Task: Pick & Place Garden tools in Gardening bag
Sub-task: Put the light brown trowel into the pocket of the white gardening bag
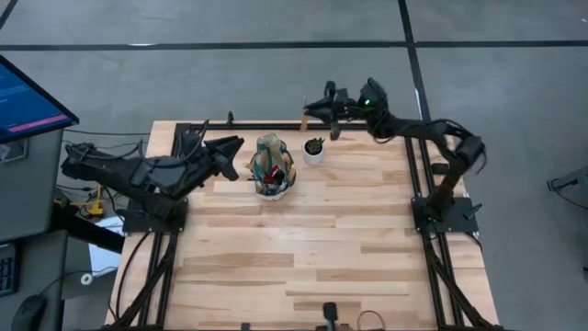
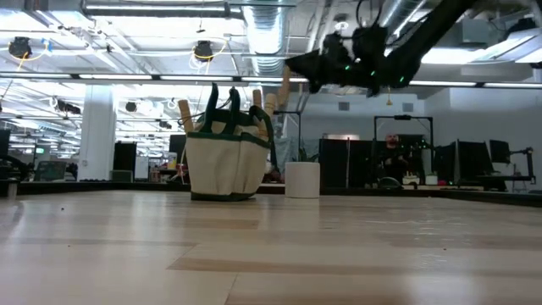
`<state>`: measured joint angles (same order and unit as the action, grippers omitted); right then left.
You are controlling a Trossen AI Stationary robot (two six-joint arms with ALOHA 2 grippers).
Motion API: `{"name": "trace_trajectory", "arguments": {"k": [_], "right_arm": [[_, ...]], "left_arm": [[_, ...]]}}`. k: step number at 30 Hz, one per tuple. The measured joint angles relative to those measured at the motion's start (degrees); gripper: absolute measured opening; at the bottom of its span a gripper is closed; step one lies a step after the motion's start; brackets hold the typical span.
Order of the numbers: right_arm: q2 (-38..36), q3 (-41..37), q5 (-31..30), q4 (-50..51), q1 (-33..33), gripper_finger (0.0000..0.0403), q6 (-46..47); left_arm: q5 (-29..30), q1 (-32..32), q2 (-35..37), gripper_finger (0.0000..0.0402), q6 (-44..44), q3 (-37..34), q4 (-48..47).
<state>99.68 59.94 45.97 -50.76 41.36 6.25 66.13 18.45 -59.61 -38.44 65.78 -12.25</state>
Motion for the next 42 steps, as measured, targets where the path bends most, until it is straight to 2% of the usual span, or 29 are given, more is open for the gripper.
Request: {"name": "trace_trajectory", "arguments": {"k": [5, 10, 16, 24, 30, 42], "right_arm": [[8.9, 1.9, 0.7, -12.8, -2.6, 0.0039, 6.8], [15.0, 6.3, 0.6, -14.3, -3.9, 0.0039, 8.8], [18.9, 9.6, 0.6, -14.5, -4.8, 0.0039, 9.5], [20.6, 11.0, -0.3, -14.5, -4.0, 0.0039, 12.8], [21.1, 11.1, -7.1, -11.5, -2.7, 0.0039, 14.9], [21.5, 11.1, -8.0, -7.6, -5.7, 0.0039, 17.8]], "left_arm": [[0.0, -2.3, 0.0, 0.0117, 0.0, 0.0, 0.3], [0.0, -3.0, 0.0, 0.0117, 0.0, 0.0, 0.5], [0.0, -3.1, 0.0, 0.0117, 0.0, 0.0, 0.8], [0.0, -3.1, 0.0, 0.0117, 0.0, 0.0, 0.8], [0.0, -3.0, 0.0, 0.0117, 0.0, 0.0, 0.8], [-0.5, -3.0, 0.0, 0.0117, 0.0, 0.0, 1.0]]}}
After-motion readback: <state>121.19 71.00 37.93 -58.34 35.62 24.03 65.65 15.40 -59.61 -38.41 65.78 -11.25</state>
